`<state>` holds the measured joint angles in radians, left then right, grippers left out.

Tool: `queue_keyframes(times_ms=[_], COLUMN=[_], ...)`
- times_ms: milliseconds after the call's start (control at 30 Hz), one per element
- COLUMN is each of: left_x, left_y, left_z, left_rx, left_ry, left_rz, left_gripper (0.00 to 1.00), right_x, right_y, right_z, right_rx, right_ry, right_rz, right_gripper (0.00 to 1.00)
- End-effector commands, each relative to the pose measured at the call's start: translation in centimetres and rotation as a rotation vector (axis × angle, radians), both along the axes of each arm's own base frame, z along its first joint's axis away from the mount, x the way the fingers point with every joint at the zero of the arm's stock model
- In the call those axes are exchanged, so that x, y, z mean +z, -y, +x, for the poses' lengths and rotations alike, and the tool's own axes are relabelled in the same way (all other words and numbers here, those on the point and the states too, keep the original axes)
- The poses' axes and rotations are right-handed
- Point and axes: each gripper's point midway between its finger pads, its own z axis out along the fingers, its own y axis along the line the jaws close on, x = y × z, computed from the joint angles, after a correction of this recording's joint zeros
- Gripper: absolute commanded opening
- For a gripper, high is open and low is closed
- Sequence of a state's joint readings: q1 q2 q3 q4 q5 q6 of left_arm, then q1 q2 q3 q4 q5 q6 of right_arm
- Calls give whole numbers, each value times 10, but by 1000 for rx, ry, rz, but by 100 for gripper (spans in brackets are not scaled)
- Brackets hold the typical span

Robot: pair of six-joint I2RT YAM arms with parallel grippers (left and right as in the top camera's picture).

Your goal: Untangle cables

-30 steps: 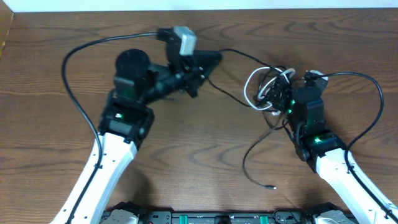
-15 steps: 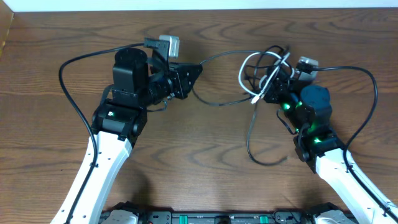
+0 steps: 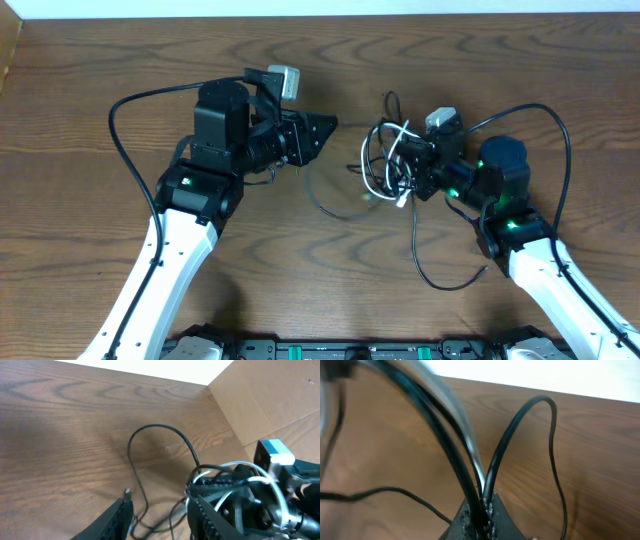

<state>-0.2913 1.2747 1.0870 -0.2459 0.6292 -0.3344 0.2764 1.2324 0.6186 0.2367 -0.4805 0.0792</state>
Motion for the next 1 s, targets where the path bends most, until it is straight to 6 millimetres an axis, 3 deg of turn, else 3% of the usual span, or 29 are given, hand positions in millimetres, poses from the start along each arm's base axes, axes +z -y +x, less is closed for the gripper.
queue_keyframes(times_ms=[0, 167, 300, 333, 433, 667, 800, 967], left_x=[11, 15, 14, 11, 0, -4, -4, -5], left_y=[3, 10, 23, 23, 22, 21, 21, 21], left_z=[1, -7, -30, -34, -42, -45, -45, -45], left_rx=[-16, -86, -280, -300, -342, -346, -346, -343], left_ry=[26, 44, 126, 132, 132, 110, 107, 107], left_rz=[-8, -23, 3, 19, 69, 71, 72, 74], left_gripper=[42, 49, 74, 76, 77, 77, 70, 69], right_x=[0, -15, -6, -3, 12, 38, 47, 62], right_y=[18, 19, 6, 2, -14, -37, -42, -42], right_z=[13, 7, 3, 2, -3, -9, -9, -8], right_rx=[-83, -23, 36, 55, 115, 157, 162, 139], right_ry=[69, 96, 161, 181, 252, 372, 409, 423], right_rz=[-106, -228, -233, -228, -203, -160, -144, -78], right_gripper=[1, 1, 1, 1, 1, 1, 1, 1])
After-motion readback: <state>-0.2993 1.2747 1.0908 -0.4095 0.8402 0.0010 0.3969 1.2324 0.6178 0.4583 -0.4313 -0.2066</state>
